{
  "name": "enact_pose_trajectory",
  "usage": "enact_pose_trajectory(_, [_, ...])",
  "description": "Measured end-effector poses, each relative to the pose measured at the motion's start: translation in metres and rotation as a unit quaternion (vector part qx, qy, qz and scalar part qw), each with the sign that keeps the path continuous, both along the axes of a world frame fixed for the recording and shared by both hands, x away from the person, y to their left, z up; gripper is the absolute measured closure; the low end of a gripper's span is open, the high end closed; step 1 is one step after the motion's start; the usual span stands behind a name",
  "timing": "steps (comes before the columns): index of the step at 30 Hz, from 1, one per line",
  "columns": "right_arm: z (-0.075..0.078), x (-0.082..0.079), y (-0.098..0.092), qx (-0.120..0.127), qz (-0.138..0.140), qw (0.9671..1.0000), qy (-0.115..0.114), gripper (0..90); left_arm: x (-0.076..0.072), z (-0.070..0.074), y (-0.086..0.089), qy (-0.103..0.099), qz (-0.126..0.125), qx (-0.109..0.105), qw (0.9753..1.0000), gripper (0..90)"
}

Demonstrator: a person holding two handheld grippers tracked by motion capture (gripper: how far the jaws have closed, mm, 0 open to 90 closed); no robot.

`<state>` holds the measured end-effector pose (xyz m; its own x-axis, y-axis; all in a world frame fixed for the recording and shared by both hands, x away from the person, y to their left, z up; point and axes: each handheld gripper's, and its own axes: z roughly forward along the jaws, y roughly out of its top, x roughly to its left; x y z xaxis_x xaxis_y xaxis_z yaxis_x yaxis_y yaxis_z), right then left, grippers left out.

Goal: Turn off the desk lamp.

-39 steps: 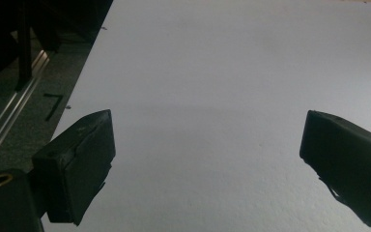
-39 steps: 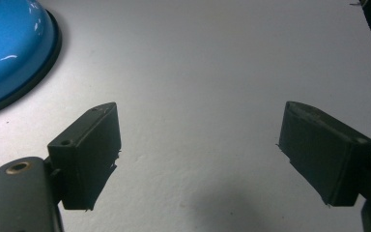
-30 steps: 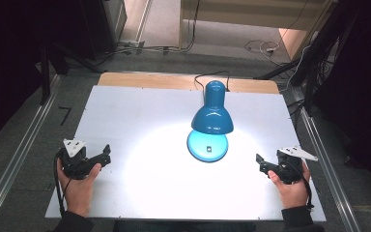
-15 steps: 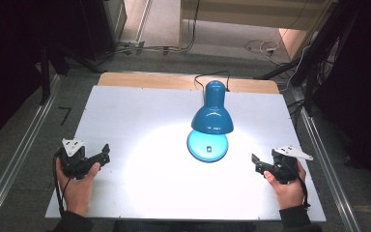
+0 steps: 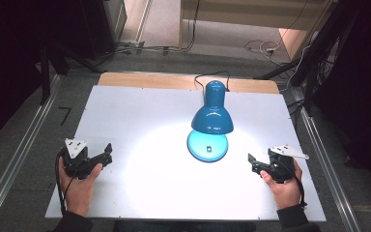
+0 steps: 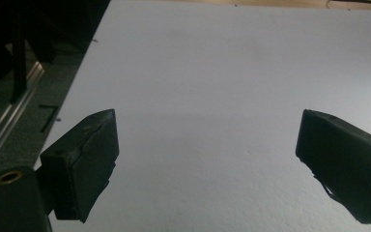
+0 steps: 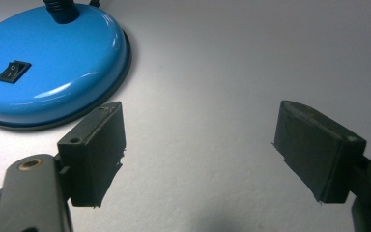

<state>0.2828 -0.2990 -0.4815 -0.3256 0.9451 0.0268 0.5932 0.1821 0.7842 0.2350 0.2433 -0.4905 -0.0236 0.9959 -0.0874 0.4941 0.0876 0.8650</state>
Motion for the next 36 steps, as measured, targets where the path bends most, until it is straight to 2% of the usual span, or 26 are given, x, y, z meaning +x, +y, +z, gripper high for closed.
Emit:
enact_pose_trajectory(3, [0.0,0.001,0.003,0.001,0.005,1.0,0.002,17.4,0.0,0.0,-0.001,0.0,0.001,0.01,1.0,9.8])
enact_pose_trajectory(7, [-0.001,0.002,0.006,0.0,0.01,0.9999,0.003,17.5,0.001,-0.001,-0.001,0.001,-0.002,0.001,1.0,9.9])
enact_pose_trajectory(14, [-0.001,0.003,0.013,0.0,0.018,0.9998,0.004,17.5,0.001,-0.001,0.001,0.004,0.007,0.003,1.0,10.0])
enact_pose_trajectory(19, [-0.002,0.004,0.019,-0.002,0.026,0.9996,0.01,17.5,0.001,-0.002,-0.001,0.02,-0.001,-0.017,0.9996,9.9])
enact_pose_trajectory(23, [-0.002,0.004,0.023,0.0,0.031,0.9995,0.01,17.6,0.0,-0.002,-0.001,0.013,0.003,-0.011,0.9999,9.8])
enact_pose_trajectory(27, [-0.003,0.005,0.027,-0.002,0.035,0.9993,0.01,17.8,0.002,-0.004,-0.001,0.019,-0.012,-0.017,0.9996,9.9])
enact_pose_trajectory(36, [-0.003,0.007,0.038,-0.003,0.046,0.9989,0.01,18.1,0.001,-0.003,-0.001,0.018,-0.008,-0.012,0.9997,11.0])
